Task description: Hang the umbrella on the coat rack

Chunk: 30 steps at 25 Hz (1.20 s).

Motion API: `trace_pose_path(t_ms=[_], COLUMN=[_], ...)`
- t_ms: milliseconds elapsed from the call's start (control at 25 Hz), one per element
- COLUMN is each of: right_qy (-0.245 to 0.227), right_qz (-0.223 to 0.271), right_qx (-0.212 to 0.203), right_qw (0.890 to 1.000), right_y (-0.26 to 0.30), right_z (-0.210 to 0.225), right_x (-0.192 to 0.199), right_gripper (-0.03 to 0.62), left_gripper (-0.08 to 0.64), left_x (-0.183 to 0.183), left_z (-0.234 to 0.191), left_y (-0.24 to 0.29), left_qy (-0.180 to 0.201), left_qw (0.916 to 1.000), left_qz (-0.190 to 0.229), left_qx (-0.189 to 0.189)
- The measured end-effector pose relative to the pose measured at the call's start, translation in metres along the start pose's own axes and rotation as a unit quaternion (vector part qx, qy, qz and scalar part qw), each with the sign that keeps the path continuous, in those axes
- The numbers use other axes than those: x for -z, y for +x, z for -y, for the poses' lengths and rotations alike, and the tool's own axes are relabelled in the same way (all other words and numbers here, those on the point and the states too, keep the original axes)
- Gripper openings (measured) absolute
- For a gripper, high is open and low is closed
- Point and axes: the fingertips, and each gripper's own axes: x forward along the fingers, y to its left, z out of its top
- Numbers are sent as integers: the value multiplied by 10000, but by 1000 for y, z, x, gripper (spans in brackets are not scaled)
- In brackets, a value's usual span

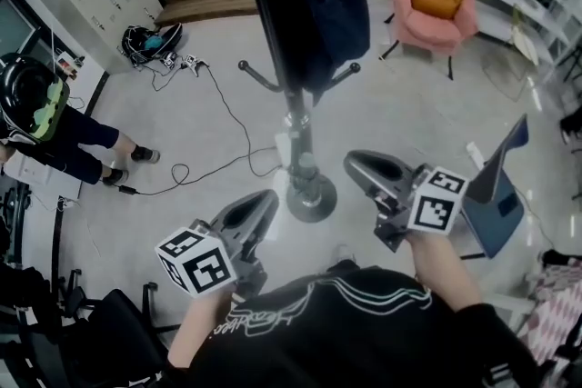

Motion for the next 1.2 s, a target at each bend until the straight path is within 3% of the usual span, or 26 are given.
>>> trace_pose_path(t_ms=[320, 760, 1200], right_qy=[178, -541, -515], right_qz=[497, 456, 530], right_qx=[-5, 122, 109], right_qw=[9986, 9974, 9972], right_y=[-29, -31, -35], right_z=[-49, -125, -156], right_x=[-2, 34, 53], right_gripper=[40, 35, 15], left_gripper=[-2, -2, -2], left_x=[6, 11, 22], left_z=[22, 45, 55], left_y=[-23, -70, -92], left_qy=[182, 552, 604], left_qw=[9989, 9942, 9920], left_qz=[-5, 19, 23], left_qx=[443, 921, 1112])
